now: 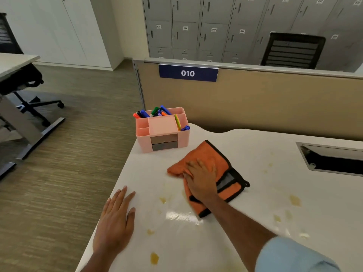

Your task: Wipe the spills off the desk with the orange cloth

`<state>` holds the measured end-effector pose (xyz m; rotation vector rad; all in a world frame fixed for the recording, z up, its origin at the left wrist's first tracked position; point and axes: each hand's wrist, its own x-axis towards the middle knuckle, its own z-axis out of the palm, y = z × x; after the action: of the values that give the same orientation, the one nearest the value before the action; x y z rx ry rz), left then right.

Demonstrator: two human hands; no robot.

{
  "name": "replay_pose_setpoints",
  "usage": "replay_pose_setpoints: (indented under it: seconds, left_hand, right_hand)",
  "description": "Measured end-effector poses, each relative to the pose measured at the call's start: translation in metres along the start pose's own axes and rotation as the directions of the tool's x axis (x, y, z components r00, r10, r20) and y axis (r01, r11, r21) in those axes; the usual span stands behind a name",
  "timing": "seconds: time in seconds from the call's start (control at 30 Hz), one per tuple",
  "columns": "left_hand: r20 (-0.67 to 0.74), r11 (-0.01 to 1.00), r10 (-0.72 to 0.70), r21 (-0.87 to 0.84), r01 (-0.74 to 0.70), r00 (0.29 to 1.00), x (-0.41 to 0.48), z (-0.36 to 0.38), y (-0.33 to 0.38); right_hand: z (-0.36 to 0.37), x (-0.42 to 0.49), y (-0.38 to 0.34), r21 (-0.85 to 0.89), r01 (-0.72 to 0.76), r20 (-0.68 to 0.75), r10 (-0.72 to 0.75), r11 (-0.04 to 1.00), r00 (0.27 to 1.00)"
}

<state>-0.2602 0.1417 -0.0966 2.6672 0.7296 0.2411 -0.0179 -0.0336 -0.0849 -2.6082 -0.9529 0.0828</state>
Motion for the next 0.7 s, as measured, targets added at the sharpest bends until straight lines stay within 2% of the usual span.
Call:
replay_pose_setpoints:
  seconds: [0.07,0.13,0.2,0.3,0.37,0.47,0.57,0.63,0.7]
  left_hand:
    - [-0.003,1.000,0.000,-0.010,0.000,1.000,0.001,-0.001,0.000]
    - [-0.007,1.000,-0.005,-0.017,0.004,1.000,0.000,-0.001,0.001]
    - [-0.017,1.000,-0.010,-0.025,0.010,1.000,0.000,-0.001,0.001]
    - [-0.029,0.999,-0.016,-0.032,0.015,0.999,0.000,-0.001,0.001]
    - [-0.031,0.999,-0.021,-0.038,0.020,0.999,0.000,-0.001,0.002]
    - [-0.033,0.999,-0.016,-0.049,0.015,0.999,0.001,-0.002,0.002]
    - [-0.030,0.999,-0.013,-0.046,0.012,0.999,0.001,-0.003,0.004]
    - [-0.023,0.999,-0.008,-0.038,0.007,1.000,0.002,-0.003,0.005]
    - [-0.019,0.999,-0.010,-0.034,0.010,1.000,0.003,-0.003,0.003]
  right_hand:
    - [-0.005,-0.015,0.026,-0.022,-0.022,-0.076,0.020,1.000,0.997]
    - [-0.017,-0.014,0.056,-0.057,-0.169,-0.134,0.160,0.984,0.978]
    - [-0.028,0.002,0.075,-0.102,-0.329,-0.135,0.315,0.939,0.939]
    - [-0.029,0.030,0.072,-0.202,-0.414,-0.094,0.403,0.888,0.910]
    - [-0.023,0.044,0.052,-0.217,-0.386,-0.065,0.381,0.896,0.922]
    - [-0.003,0.047,0.004,-0.260,-0.209,-0.002,0.216,0.943,0.976]
    - [0.014,0.044,-0.032,-0.266,-0.067,0.081,0.092,0.962,0.992]
    - [0.010,0.046,-0.031,-0.270,-0.021,0.115,0.054,0.963,0.992]
    - [-0.001,0.048,-0.010,-0.268,-0.045,0.101,0.074,0.962,0.992]
